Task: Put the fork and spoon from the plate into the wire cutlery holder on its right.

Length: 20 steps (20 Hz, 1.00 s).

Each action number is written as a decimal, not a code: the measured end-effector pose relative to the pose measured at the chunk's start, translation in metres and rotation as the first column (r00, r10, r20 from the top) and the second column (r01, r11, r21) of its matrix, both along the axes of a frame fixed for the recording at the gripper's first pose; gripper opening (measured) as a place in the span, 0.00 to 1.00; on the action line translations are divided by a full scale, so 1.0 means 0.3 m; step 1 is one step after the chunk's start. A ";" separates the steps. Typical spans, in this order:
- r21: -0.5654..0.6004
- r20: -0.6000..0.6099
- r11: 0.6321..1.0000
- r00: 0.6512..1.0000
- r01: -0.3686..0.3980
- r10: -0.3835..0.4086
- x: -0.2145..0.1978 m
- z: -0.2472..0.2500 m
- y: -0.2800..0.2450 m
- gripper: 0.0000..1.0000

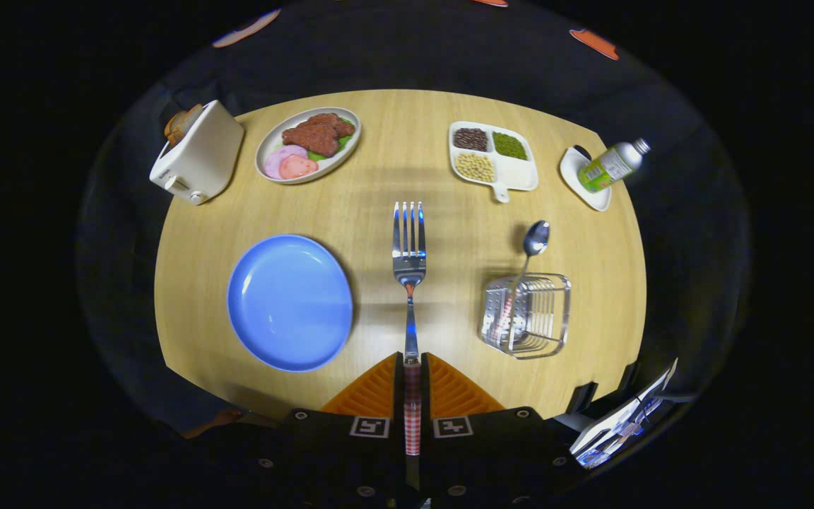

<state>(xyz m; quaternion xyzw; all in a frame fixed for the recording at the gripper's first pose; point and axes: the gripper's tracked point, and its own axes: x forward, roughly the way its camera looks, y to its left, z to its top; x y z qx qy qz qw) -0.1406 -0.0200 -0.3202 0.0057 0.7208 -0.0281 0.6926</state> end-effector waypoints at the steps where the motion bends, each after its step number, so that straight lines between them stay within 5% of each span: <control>1: -0.003 -0.017 1.000 1.000 0.017 -0.017 -0.014 0.004 -0.056 0.08; 11: 0.022 -0.262 0.998 0.963 -0.060 0.064 -0.104 -0.005 -0.374 0.08; 15: 0.079 -0.390 0.986 0.905 -0.150 0.169 -0.125 -0.040 -0.415 0.08; 20: 0.151 -0.541 0.956 0.788 -0.252 0.293 -0.132 -0.064 -0.450 0.08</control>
